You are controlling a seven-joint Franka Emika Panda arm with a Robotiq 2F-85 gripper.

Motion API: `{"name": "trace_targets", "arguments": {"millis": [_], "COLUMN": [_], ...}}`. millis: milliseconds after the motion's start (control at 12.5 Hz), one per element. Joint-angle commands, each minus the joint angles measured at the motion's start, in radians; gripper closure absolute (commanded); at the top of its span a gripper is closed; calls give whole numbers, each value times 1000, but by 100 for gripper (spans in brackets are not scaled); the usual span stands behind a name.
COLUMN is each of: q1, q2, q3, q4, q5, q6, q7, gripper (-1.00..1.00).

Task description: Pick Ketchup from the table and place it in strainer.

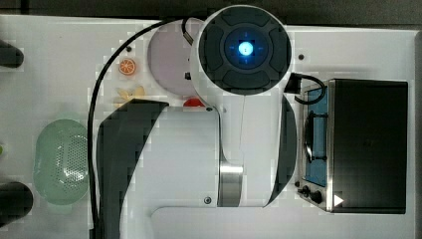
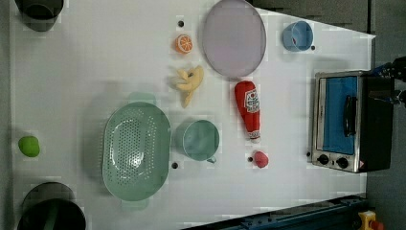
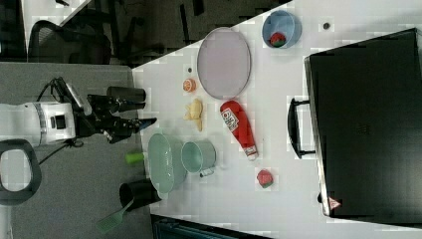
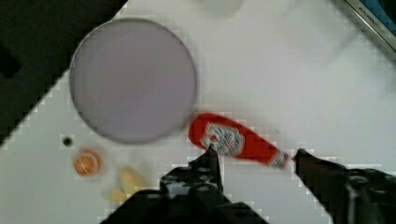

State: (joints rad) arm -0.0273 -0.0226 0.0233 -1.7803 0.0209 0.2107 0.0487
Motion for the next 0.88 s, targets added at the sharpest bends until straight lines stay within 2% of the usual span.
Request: {"name": "trace_targets", "arguments": {"millis": [80, 240, 640, 880], "q1": [-110, -110, -107, -105], "q2": [-200, -196, -116, -42], "q3": [59, 61, 82, 101], "q4": [-76, -80, -134, -177], "q5": [10, 10, 10, 10], "q6": [-154, -152, -67, 9], "q7": [-32, -34, -91, -236], "gripper": [-58, -100, -100, -100]}}
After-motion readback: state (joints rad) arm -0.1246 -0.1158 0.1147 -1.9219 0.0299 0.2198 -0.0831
